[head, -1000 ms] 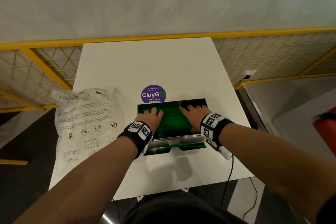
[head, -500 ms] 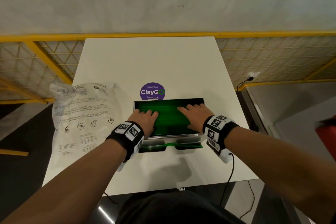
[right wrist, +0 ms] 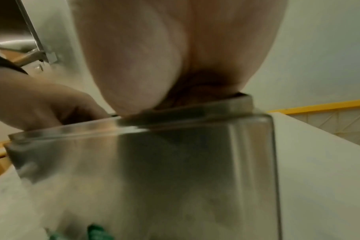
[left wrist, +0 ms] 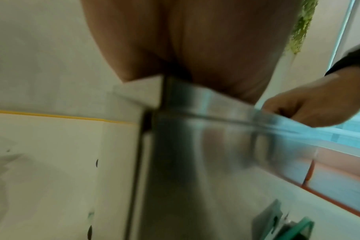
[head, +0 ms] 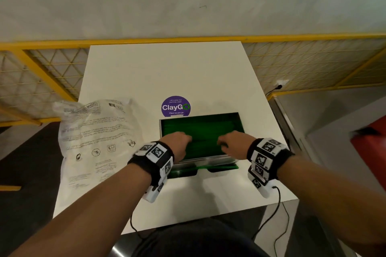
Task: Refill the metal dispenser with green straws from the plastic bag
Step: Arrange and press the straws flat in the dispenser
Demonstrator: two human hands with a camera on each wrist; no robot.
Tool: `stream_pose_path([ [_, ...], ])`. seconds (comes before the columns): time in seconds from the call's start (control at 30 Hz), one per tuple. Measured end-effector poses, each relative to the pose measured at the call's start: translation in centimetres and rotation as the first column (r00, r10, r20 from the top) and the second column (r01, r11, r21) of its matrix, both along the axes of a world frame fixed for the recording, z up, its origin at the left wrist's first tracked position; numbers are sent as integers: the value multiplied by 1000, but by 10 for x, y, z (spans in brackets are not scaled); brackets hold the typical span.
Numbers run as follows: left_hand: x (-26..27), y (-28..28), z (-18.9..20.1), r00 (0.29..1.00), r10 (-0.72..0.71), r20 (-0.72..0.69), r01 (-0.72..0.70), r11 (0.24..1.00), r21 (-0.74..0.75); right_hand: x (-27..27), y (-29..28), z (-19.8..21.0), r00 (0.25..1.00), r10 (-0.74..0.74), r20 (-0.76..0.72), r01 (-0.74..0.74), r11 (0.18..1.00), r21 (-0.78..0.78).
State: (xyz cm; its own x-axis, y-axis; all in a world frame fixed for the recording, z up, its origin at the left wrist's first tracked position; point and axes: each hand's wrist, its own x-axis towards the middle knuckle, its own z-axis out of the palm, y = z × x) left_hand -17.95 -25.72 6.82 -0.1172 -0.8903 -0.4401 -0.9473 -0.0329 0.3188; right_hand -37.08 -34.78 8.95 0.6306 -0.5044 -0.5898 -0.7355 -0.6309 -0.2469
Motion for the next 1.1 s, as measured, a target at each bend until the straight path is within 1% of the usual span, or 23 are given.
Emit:
stream_pose_path([
  [0.07,2,0,-2,1000,-18,11,18,1000,0,5,-1,3,999,-39,27,39,999,-1],
  [0.13,5,1,-4,1000,-8,3,8,1000,-22,7,-6,4,993,-90,78,93,995,-35],
  [0.17,6,2,-4,1000,-9,9,9,1000,-27,7,-6,3,992,-95,78,99,994,-49],
  [0.27,6,2,-6,996,-47,77,47,999,1,10,-2,-5,999,-36,-35,35,999,-26],
  [0.33,6,0,-6,992,-46,115,45,999,7,12,-1,-7,998,-21,-58,21,1000,8],
  [0.4,5,0,-6,992,-20,128,19,1000,5,11,-2,-4,1000,-25,-11,25,1000,-6],
  [0.47,3,1,-6,993,18,115,-17,1000,-11,6,-3,-1,997,-46,69,48,998,-38],
  [0.53,-2,2,-2,992,65,109,-58,996,-69,1,-4,1,994,-52,98,55,998,-32],
  [0.6,-8,2,1,992,79,96,-68,992,-109,1,-4,2,1000,-9,9,9,1000,25],
  [0.67,-12,3,1,994,88,66,-85,995,-47,4,-2,2,997,38,-70,-34,997,63],
  [0.73,-13,4,1,991,129,48,-129,992,6,6,-4,4,997,45,-67,-41,998,57],
  [0.87,-6,4,4,979,198,38,-194,976,-95,6,-12,10,998,-5,63,6,1000,-20],
  [0.9,-6,4,4,981,189,41,-185,980,-78,7,-14,9,998,2,66,0,1000,-30],
  [1.0,-9,2,5,988,115,100,-123,989,81,14,-11,2,995,56,-80,-54,998,25],
  [1.03,-10,1,5,987,114,109,-125,988,92,16,-10,-1,991,68,-113,-64,997,38],
  [1.07,-9,-1,6,986,134,100,-141,987,71,18,-9,-2,992,65,-109,-62,998,30],
  [1.1,-7,-2,6,984,162,81,-164,986,22,19,-10,-2,997,45,-62,-45,999,2],
])
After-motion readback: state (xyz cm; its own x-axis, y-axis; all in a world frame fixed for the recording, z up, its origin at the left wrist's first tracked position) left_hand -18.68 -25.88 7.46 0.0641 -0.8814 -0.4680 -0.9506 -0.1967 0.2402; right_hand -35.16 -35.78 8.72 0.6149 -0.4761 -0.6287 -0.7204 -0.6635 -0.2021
